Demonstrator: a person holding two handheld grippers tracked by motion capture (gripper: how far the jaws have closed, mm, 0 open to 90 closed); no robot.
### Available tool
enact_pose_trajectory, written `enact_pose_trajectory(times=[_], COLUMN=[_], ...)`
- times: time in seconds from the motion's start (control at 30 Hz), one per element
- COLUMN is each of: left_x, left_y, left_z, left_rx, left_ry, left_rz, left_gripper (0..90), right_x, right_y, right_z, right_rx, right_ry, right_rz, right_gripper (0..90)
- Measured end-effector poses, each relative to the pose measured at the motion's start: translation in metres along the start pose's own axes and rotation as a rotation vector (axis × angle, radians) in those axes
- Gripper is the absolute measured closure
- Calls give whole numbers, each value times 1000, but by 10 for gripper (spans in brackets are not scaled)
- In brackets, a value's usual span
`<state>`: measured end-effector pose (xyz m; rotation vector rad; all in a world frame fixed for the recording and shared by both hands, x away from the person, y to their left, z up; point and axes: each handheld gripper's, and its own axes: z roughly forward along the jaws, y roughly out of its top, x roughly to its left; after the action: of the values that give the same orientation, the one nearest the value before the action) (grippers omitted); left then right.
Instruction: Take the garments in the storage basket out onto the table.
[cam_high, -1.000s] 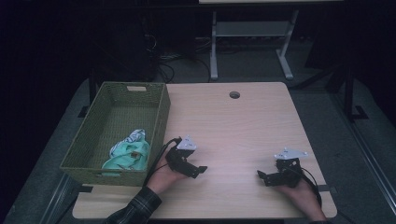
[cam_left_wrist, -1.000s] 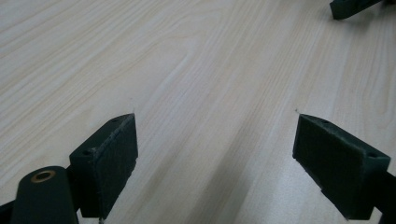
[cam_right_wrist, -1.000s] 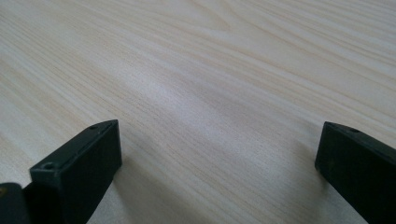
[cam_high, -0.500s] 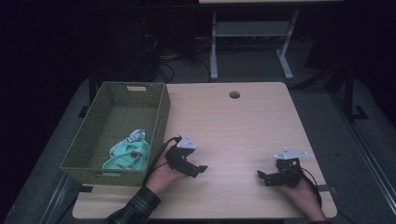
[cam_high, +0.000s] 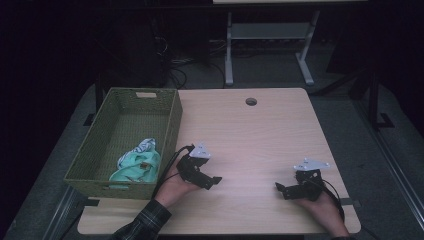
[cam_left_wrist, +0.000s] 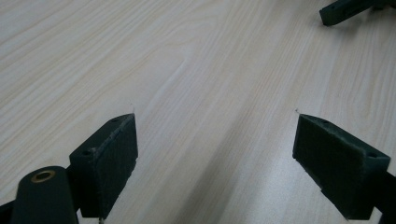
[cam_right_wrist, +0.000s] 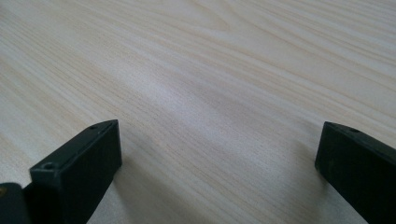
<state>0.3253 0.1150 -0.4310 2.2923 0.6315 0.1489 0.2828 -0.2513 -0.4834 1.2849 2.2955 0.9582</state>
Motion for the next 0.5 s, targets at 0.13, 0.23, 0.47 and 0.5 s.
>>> enact_pose_trajectory(times=[0.13, 0.23, 0.47, 0.5], left_x=[0, 1, 0, 1], left_y=[1, 2, 5, 6], left_z=[-1, -3, -5, -6], left_rx=[-1, -5, -13, -8], left_ry=[-1, -4, -5, -4], left_rz=[-4, -3, -12, -4], left_gripper=[133, 133, 134, 134], right_x=[0, 0, 0, 0], right_y=[0, 0, 0, 0], right_z=[0, 0, 0, 0], right_rx=[0, 1, 0, 1], right_ry=[0, 0, 0, 0], right_rz=[1, 1, 0, 1], right_gripper=[0, 0, 0, 0])
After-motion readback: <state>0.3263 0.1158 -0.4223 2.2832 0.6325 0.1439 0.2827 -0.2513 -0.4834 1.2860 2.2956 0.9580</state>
